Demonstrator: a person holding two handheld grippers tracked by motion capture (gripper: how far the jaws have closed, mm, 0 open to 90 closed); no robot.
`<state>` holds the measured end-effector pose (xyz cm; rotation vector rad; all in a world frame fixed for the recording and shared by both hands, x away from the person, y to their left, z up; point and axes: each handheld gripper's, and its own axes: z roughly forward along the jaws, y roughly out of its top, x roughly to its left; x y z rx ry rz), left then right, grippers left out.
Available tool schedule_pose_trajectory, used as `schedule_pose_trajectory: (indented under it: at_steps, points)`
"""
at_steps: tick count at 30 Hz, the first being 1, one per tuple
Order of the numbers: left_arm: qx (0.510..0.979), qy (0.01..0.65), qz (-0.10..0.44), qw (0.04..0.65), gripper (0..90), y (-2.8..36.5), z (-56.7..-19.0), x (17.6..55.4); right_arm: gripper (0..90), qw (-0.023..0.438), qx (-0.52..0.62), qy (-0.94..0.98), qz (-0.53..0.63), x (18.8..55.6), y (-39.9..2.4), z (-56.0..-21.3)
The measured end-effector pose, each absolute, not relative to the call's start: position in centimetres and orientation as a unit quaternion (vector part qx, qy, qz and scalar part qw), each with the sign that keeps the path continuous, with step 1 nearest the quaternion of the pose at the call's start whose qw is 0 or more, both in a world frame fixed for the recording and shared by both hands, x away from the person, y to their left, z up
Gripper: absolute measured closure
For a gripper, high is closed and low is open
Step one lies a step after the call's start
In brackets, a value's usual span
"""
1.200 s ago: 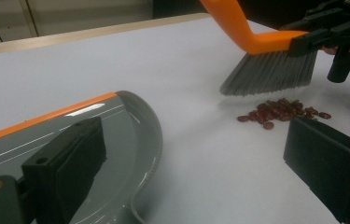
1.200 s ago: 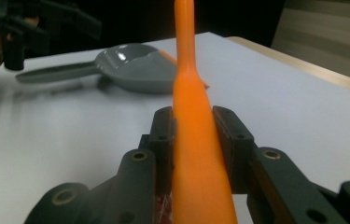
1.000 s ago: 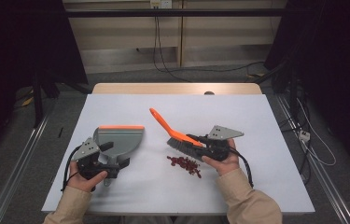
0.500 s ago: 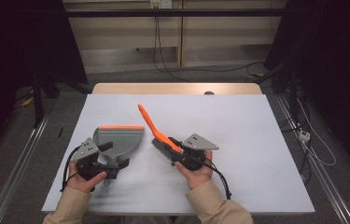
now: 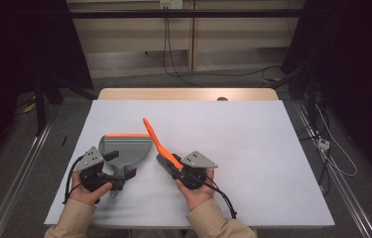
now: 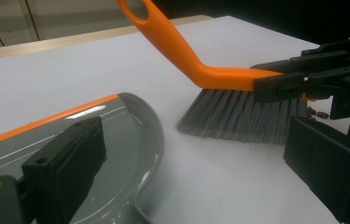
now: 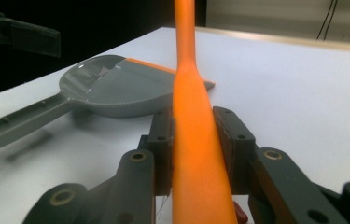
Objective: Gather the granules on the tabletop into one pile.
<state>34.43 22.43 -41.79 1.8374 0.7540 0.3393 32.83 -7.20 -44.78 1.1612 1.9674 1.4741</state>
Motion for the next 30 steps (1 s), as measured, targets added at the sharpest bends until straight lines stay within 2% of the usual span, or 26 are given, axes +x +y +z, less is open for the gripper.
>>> schedule_pose_trajectory:
  at_steps: [2,5,10,15,30]
  points:
    - [0.771,0.315,0.144,0.534,5.4,22.4,-41.7,34.4,56.6,0.208,0.414,0.719,0.518,33.1,-7.4,-44.5]
    - [0.770,0.317,0.143,0.535,5.4,22.3,-41.7,34.5,55.9,0.209,0.416,0.722,0.512,33.6,-7.6,-43.8]
    - [0.771,0.316,0.143,0.534,5.4,22.4,-41.7,34.5,61.2,0.163,0.430,0.735,0.498,35.2,-7.2,-43.0]
    - [0.767,0.320,0.142,0.537,5.4,22.5,-41.7,34.5,70.7,0.137,0.440,0.753,0.470,36.3,-6.7,-42.8]
    - [0.769,0.317,0.146,0.536,5.4,22.5,-41.6,34.4,71.3,0.175,0.501,0.714,0.458,34.7,-9.0,-42.9]
